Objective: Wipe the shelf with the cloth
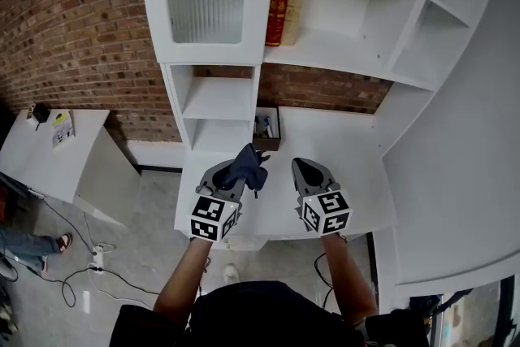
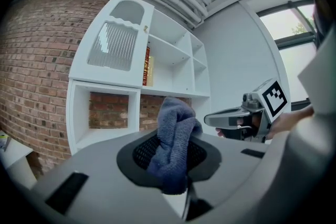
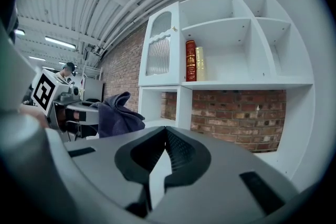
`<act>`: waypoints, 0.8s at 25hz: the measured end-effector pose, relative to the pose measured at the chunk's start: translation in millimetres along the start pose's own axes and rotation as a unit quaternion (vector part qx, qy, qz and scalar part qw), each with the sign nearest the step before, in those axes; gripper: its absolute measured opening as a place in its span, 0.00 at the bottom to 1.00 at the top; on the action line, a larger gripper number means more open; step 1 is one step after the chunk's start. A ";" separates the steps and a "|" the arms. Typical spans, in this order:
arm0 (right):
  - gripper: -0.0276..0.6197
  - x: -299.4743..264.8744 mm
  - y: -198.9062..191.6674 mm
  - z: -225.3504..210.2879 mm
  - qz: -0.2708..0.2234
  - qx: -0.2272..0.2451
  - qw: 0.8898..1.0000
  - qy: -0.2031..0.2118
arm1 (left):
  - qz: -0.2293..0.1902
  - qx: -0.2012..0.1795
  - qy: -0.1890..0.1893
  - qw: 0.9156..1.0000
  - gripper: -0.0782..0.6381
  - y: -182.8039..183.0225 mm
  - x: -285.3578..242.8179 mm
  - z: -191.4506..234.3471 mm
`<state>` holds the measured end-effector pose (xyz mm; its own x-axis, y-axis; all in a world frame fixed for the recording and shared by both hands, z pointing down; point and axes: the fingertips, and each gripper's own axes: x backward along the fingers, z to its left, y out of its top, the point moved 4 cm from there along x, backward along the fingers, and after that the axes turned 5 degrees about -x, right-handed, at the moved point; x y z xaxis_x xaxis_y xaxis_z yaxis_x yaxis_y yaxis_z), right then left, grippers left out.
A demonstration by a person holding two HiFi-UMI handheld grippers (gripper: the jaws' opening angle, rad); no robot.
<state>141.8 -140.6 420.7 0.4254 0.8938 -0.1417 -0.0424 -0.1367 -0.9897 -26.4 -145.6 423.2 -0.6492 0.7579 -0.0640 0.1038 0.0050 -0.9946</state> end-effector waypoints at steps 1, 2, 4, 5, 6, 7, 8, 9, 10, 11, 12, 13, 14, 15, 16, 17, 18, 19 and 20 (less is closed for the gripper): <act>0.06 4.6 -1.3 -1.0 0.000 0.001 1.000 0.001 | 0.000 0.000 0.001 1.000 0.20 0.1 1.0 -4.6; 0.06 9.4 -2.8 -2.2 0.000 0.000 1.000 0.002 | 0.001 -0.001 0.002 1.000 0.20 -0.2 2.2 -9.7; 0.06 19.5 -6.0 -4.6 -0.001 0.000 1.000 0.003 | 0.002 -0.003 0.004 1.000 0.20 -0.8 5.6 -20.3; 0.06 24.6 -7.4 -5.5 -0.002 0.000 1.000 0.004 | 0.000 -0.003 0.006 1.000 0.20 -0.3 7.9 -25.5; 0.06 29.7 -8.3 -6.2 -0.002 0.000 1.000 0.006 | -0.004 -0.004 0.010 1.000 0.20 1.1 10.5 -30.3; 0.06 34.9 -8.8 -6.5 -0.003 -0.001 1.000 0.007 | -0.008 -0.005 0.014 1.000 0.20 3.3 13.2 -34.9; 0.06 40.1 -8.9 -6.5 -0.004 -0.001 1.000 0.009 | -0.013 -0.007 0.017 1.000 0.20 5.9 15.8 -39.6; 0.06 45.3 -9.0 -6.4 -0.006 -0.001 1.000 0.011 | -0.016 -0.009 0.020 1.000 0.20 8.6 18.1 -44.6; 0.06 50.2 -9.3 -6.0 -0.008 -0.001 1.000 0.013 | -0.019 -0.012 0.021 1.000 0.20 11.2 20.4 -49.7; 0.06 54.8 -9.9 -5.3 -0.010 -0.001 1.000 0.015 | -0.020 -0.014 0.022 0.999 0.20 13.4 22.7 -54.8; 0.06 59.1 -10.4 -4.3 -0.011 -0.002 1.000 0.017 | -0.022 -0.016 0.023 0.999 0.20 15.3 25.2 -59.5; 0.06 63.2 -10.9 -3.2 -0.012 -0.003 1.000 0.020 | -0.023 -0.016 0.025 0.999 0.20 16.8 27.9 -63.6; 0.06 67.3 -11.3 -1.9 -0.013 -0.004 1.000 0.022 | -0.023 -0.016 0.026 0.999 0.20 17.8 30.7 -67.4; 0.06 71.6 -11.6 -0.6 -0.014 -0.004 1.000 0.024 | -0.023 -0.015 0.028 0.999 0.20 18.3 33.7 -71.0; 0.06 76.4 -12.0 0.7 -0.015 -0.004 1.000 0.025 | -0.022 -0.014 0.030 0.999 0.20 18.4 36.8 -74.7; 0.06 81.2 -12.7 1.7 -0.016 -0.003 1.000 0.026 | -0.021 -0.014 0.031 0.999 0.20 18.2 40.1 -78.5; 0.06 85.9 -13.8 2.8 -0.017 -0.003 0.999 0.027 | -0.020 -0.013 0.033 0.999 0.20 17.8 43.6 -82.4; 0.06 90.2 -15.2 3.9 -0.017 -0.004 0.999 0.029 | -0.018 -0.014 0.035 0.999 0.20 17.3 47.2 -86.1; 0.06 94.2 -16.6 5.0 -0.018 -0.005 0.999 0.032 | -0.017 -0.015 0.037 0.999 0.20 16.8 50.6 -89.7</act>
<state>178.1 -51.9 423.7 0.4830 0.8693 -0.1047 -0.0176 -0.1099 -0.9938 10.1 -48.6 410.6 -0.5946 0.8037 -0.0228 0.1052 0.0496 -0.9932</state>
